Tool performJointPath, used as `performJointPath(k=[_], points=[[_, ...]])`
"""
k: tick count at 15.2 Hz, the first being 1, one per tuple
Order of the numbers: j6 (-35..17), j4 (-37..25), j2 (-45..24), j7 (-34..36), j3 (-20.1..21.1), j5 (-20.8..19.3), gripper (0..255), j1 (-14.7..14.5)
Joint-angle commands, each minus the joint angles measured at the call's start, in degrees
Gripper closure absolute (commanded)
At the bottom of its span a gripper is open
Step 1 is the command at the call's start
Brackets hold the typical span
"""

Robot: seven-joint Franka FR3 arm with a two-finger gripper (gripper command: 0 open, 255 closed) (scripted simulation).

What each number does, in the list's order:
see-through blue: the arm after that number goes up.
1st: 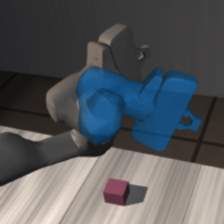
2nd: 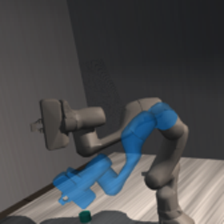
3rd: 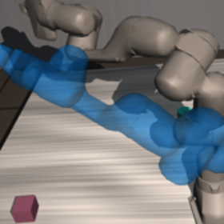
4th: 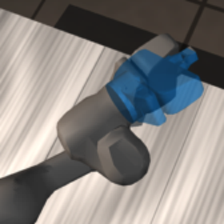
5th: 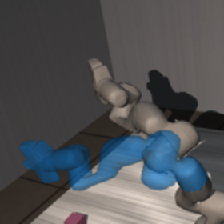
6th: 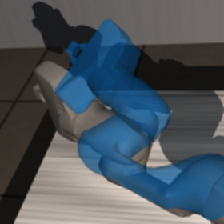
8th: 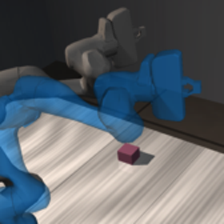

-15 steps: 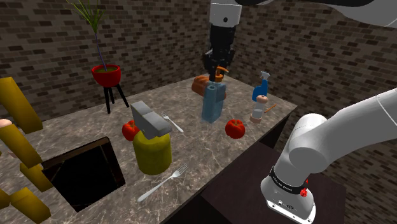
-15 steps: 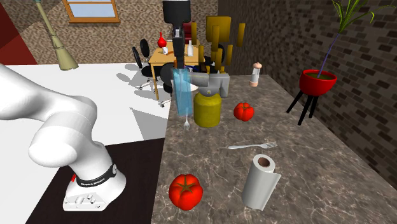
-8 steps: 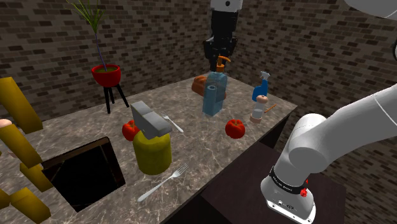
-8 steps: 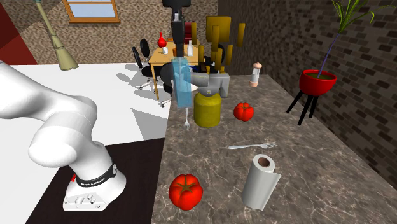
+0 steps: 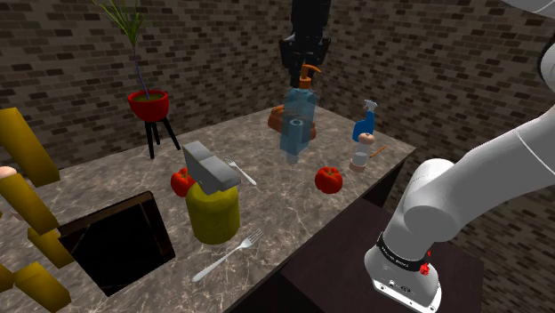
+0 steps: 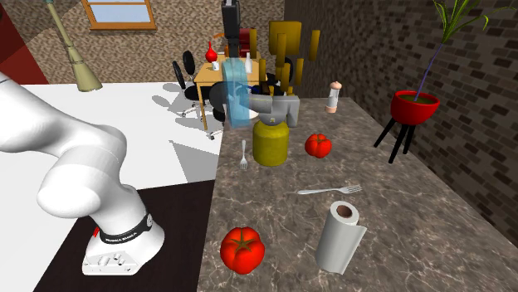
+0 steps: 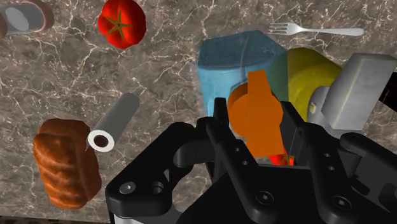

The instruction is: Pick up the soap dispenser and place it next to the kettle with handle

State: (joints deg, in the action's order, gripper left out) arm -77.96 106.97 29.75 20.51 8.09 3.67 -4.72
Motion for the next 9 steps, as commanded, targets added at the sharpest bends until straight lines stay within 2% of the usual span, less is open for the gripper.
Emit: performJointPath(k=[1,9], points=[[-0.29,-0.64,-0.79,2.61,2.04,0.88,255,-0.56],[-2.82,-5.27,-7.21,14.36,11.47,3.28,255,-2.83]])
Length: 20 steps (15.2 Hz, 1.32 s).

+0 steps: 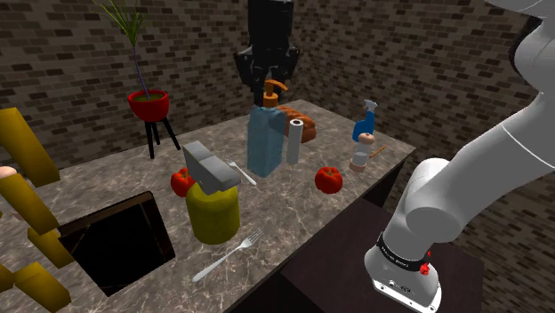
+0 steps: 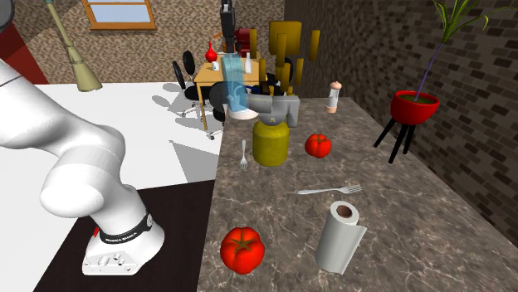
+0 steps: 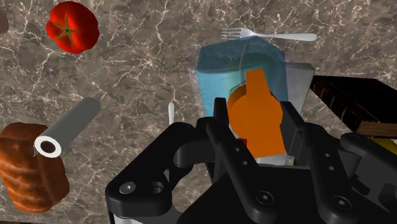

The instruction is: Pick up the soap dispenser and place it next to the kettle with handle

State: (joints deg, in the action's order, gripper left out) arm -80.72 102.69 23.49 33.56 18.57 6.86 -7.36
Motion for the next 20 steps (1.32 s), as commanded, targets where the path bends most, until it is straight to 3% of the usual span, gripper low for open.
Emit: performJointPath(k=[1,7,13,17,20], points=[[-0.37,-1.87,-2.06,2.83,2.2,0.16,255,-0.45],[-1.9,-8.76,-10.35,12.43,9.75,-1.19,255,-2.18],[-2.09,-18.96,-22.18,23.24,17.26,-6.7,255,-5.59],[-0.45,-28.52,-32.42,30.78,21.1,-13.25,255,-10.64],[2.35,-38.13,-41.19,35.71,22.33,-19.23,255,-16.91]])
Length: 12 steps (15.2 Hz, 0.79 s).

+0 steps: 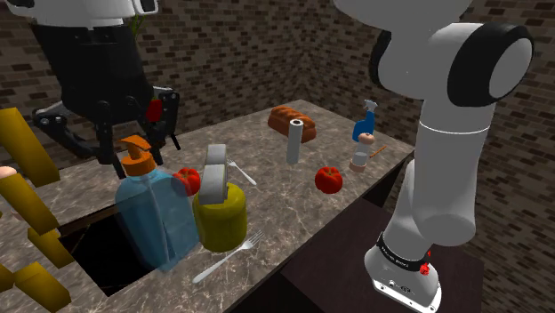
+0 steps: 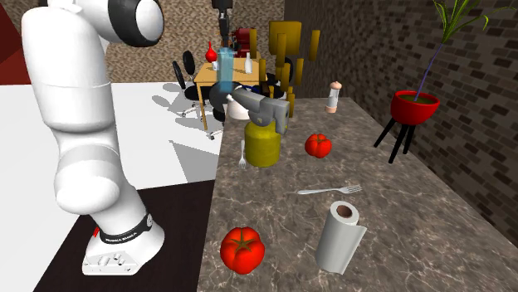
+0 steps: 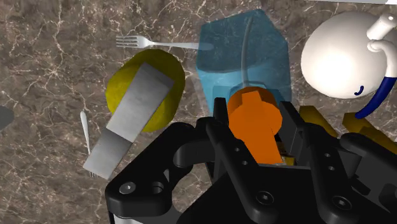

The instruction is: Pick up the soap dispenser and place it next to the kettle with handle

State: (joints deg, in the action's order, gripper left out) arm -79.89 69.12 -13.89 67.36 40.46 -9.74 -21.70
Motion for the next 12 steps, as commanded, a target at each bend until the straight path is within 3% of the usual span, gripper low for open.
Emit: performJointPath(k=[1,3,12], points=[[2.85,-8.51,-6.98,3.27,0.54,-4.78,255,-5.16],[6.19,-17.7,-13.46,5.14,-0.11,-8.96,255,-11.16],[-4.58,-1.51,-7.76,4.98,0.39,-4.92,255,-5.29]])
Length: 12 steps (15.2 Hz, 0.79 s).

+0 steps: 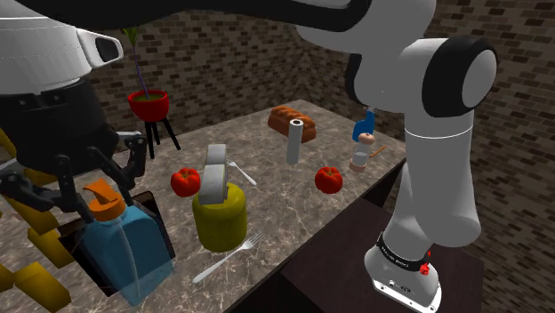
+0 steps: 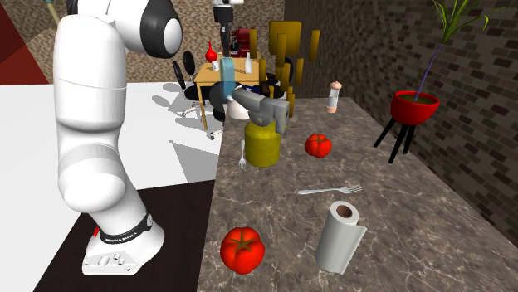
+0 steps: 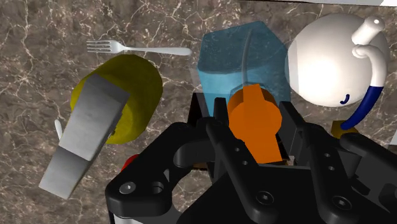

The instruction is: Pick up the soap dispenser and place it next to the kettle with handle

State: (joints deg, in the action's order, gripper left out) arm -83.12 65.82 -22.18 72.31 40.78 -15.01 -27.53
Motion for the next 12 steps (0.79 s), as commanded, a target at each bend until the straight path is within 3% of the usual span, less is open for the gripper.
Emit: performJointPath(k=[1,12], points=[[-2.36,3.16,0.92,-0.01,0.1,0.61,255,0.96],[-12.26,15.44,3.59,-0.15,0.12,2.28,255,3.97]])
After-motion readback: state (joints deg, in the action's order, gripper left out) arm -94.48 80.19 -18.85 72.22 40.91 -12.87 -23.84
